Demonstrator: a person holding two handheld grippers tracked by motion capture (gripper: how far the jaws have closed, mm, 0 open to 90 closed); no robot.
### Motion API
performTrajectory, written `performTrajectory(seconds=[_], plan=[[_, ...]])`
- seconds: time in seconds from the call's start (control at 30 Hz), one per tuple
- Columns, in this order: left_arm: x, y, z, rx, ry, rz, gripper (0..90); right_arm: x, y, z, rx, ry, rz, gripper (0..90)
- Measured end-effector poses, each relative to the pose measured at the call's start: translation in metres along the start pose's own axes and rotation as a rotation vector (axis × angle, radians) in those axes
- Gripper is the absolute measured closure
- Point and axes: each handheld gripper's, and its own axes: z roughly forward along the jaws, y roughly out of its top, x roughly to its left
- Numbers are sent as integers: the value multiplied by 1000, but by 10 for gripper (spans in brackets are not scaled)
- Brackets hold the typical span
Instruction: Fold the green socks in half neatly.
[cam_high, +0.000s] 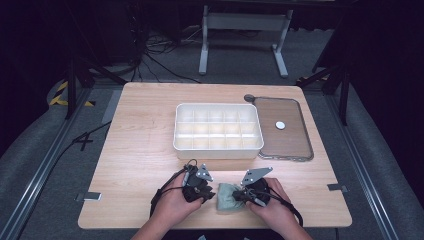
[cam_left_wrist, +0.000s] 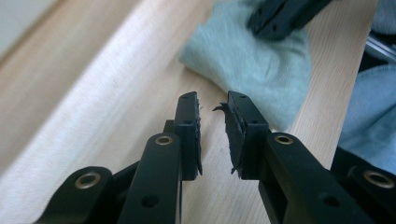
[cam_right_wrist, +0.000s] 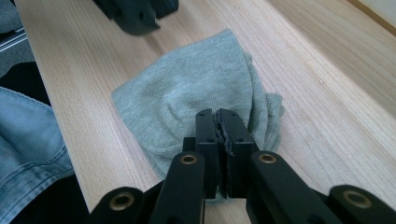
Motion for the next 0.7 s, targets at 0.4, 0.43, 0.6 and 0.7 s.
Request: performTrajectory(seconds=[0.4,0.43,0.6,0.7], plan=[[-12,7,17,49,-8,147,724,1,-1,0,-6,11,12,883],[-13,7,16,31,-16,149,716,1,-1,1,-7,13,12,883],[-25,15,10,6,0,268,716,10,2,5,-8,56,3,885],[-28,14,9,3,6,303,711,13,3,6,-7,40,1,887]])
